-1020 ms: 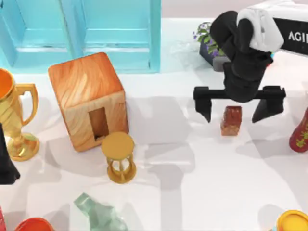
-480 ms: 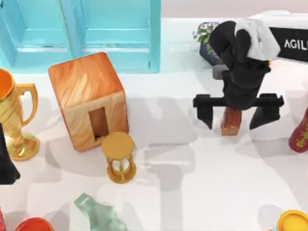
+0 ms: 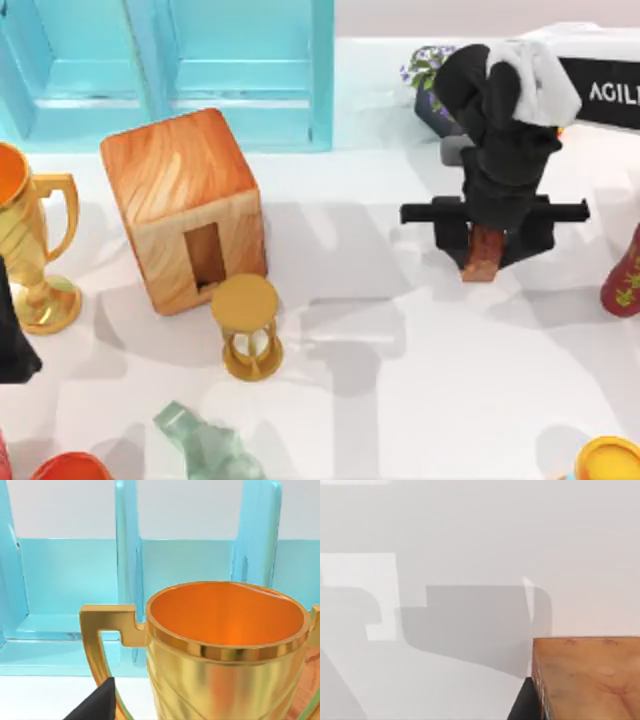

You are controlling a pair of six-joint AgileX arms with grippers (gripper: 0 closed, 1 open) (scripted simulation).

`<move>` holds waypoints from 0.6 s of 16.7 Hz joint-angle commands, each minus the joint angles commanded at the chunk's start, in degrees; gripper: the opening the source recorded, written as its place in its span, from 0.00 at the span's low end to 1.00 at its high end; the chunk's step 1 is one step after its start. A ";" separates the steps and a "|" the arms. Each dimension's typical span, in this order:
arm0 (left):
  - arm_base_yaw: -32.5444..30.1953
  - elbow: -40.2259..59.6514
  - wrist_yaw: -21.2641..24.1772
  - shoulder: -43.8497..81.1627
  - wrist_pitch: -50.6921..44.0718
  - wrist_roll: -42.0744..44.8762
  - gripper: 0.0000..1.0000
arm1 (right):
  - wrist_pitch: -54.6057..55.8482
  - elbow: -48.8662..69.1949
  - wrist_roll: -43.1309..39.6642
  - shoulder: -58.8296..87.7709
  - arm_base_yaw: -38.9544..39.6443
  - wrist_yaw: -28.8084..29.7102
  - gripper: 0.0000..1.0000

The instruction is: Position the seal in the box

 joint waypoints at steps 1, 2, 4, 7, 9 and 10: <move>0.00 0.00 0.00 0.00 0.00 0.00 1.00 | 0.00 0.00 0.00 0.00 0.00 0.00 0.10; 0.00 0.00 0.00 0.00 0.00 0.00 1.00 | 0.00 0.00 0.00 0.00 0.00 0.00 0.02; 0.00 0.00 0.00 0.00 0.00 0.00 1.00 | 0.00 0.00 0.00 0.00 0.00 0.00 0.00; 0.00 0.00 0.00 0.00 0.00 0.00 1.00 | 0.00 0.00 0.00 0.00 0.00 0.00 0.00; 0.00 0.00 0.00 0.00 0.00 0.00 1.00 | 0.00 0.00 0.00 0.00 0.00 0.00 0.00; 0.00 0.00 0.00 0.00 0.00 0.00 1.00 | 0.00 0.00 0.00 0.00 0.00 0.00 0.00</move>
